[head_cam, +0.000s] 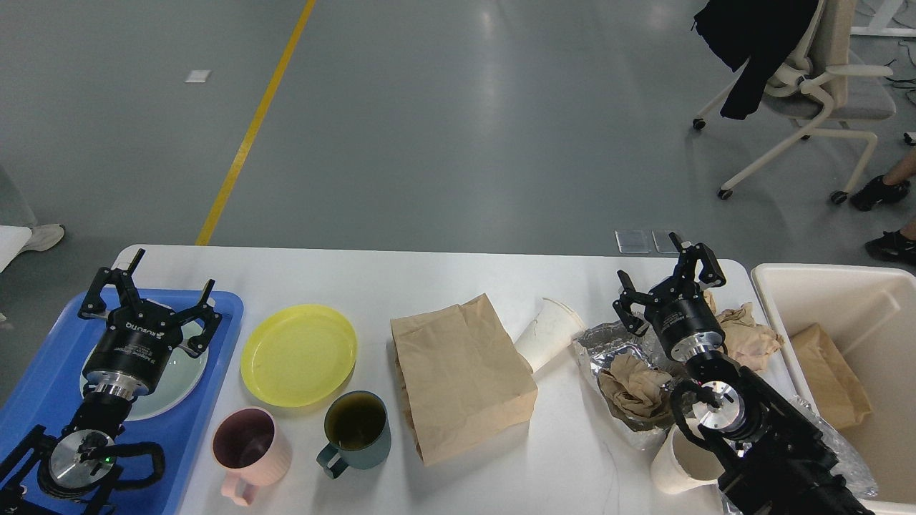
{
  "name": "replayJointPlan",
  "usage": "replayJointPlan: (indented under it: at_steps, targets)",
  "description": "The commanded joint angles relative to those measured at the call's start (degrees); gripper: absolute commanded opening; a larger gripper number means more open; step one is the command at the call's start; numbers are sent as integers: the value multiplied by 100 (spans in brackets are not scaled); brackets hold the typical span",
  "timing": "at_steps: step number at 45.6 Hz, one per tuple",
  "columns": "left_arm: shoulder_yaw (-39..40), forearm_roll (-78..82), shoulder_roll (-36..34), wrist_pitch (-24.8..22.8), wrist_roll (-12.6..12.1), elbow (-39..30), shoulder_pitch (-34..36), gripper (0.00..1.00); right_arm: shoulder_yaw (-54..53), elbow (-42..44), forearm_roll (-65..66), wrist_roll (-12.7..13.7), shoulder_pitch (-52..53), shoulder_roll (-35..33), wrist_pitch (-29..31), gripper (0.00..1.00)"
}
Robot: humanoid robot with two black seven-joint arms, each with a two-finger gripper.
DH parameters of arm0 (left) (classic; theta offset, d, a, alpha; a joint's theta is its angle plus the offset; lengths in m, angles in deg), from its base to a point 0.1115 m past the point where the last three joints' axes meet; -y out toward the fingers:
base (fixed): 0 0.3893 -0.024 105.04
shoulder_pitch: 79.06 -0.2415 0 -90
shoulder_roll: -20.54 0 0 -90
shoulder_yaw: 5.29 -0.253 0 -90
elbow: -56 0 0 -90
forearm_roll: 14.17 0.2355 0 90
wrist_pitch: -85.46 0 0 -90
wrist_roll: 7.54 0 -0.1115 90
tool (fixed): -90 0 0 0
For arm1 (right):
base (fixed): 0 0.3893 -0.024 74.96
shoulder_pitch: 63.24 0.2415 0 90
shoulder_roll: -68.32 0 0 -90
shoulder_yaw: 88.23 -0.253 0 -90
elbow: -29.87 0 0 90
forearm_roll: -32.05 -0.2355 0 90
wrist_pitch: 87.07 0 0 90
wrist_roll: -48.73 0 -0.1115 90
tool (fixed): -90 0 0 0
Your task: Tidy desktop
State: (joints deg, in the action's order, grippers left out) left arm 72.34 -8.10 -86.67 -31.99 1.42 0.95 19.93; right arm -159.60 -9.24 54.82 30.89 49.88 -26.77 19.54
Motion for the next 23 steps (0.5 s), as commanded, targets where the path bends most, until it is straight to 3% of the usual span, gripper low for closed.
replayJointPlan:
  at_steps: [1,6,23]
  targets:
    - [59,-9,-10,-59,1,29,41,96,0,-1,0,-1,0,0,0,100]
    - [34,9,42,-59,132,38,50,96,0,-1,0,-1,0,0,0,100]
    - [16,0,-28,-41,132,117,86,96,0,-1,0,-1,0,0,0,100]
